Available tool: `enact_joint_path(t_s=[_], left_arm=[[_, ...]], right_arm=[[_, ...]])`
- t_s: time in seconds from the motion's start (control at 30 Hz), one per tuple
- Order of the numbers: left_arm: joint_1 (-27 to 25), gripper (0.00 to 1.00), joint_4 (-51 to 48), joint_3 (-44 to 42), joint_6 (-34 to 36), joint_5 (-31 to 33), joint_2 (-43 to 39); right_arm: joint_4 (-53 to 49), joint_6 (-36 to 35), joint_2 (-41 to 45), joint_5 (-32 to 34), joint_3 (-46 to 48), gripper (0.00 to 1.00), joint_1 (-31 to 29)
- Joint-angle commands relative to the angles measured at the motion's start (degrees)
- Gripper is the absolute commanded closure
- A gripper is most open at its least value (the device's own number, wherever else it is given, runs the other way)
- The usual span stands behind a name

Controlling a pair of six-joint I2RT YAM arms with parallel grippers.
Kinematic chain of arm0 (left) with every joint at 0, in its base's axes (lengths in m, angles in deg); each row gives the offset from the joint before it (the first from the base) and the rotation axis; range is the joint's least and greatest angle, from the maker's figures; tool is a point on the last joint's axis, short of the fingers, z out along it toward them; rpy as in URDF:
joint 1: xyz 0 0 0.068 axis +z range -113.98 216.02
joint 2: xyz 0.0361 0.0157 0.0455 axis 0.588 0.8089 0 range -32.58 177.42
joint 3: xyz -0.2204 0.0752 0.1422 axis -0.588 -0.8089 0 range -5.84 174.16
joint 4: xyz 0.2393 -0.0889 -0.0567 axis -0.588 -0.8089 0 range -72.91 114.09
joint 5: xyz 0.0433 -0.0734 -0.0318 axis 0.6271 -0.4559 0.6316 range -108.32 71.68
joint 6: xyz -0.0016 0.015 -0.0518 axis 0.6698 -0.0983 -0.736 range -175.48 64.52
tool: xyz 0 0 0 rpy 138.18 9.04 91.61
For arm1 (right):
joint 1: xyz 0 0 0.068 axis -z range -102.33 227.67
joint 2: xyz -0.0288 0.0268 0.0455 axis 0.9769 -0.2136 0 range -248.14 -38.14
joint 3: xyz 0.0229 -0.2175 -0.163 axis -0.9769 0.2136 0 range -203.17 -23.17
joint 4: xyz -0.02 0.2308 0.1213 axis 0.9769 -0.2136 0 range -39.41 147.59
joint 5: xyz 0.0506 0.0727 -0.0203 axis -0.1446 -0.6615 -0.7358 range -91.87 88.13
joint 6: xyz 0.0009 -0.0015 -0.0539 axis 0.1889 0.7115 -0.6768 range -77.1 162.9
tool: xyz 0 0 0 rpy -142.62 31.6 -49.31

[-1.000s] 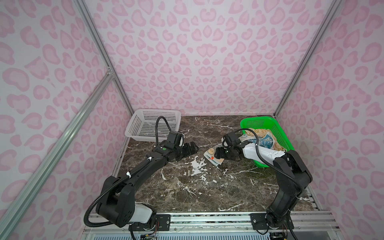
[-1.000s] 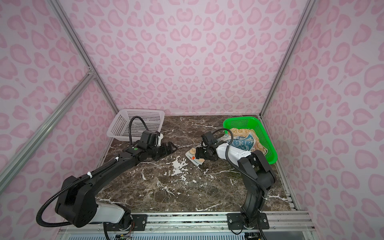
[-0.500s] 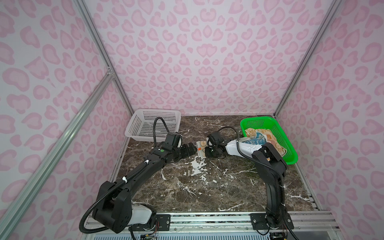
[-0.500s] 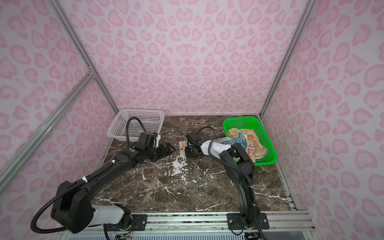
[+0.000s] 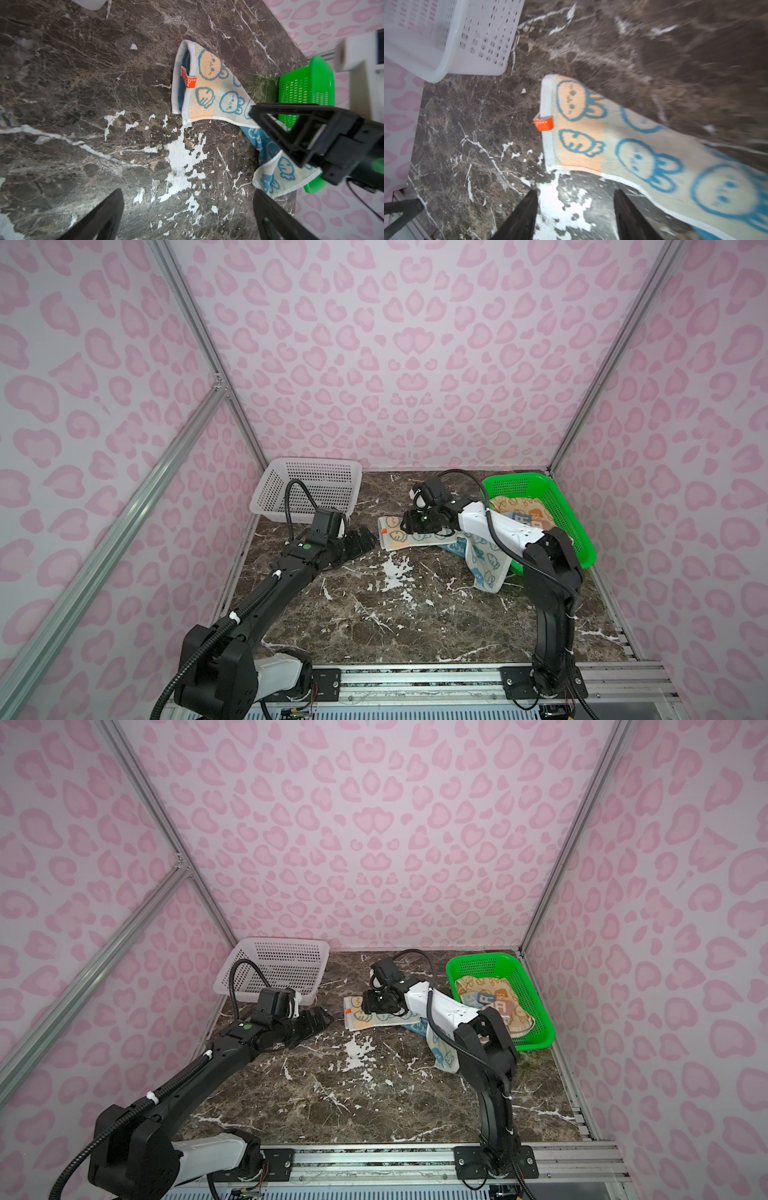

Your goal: Fold and stack the towels

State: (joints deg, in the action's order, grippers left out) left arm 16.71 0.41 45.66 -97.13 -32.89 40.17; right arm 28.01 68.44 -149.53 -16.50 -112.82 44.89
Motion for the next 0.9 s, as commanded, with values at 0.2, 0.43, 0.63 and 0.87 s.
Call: enact_joint_path(t_s=[0.2,0.43,0.63,0.87], left_arm=[[-5.6,0.02,1.1,6.4,0.6,0.8,6.6],[-6.7,0.02,1.9,6.9,-0.3,0.9,8.8],[-6.7,0.02,1.9,4.4,-0.5,1.8,7.3],[-6.4,0.02,0.9,3.1,-0.5,3.4,6.0]], right_arm=[[-3.4,-2.5,12.8,5.0,18.8,0.17,12.4],[1.3,-1.9,11.9,1.7,28.2,0.16,13.0],[6.3,1.3,7.1,-0.7,29.5,0.16,8.2],[8.0,11.2,-6.5,-4.0,11.8,0.16,-3.0]])
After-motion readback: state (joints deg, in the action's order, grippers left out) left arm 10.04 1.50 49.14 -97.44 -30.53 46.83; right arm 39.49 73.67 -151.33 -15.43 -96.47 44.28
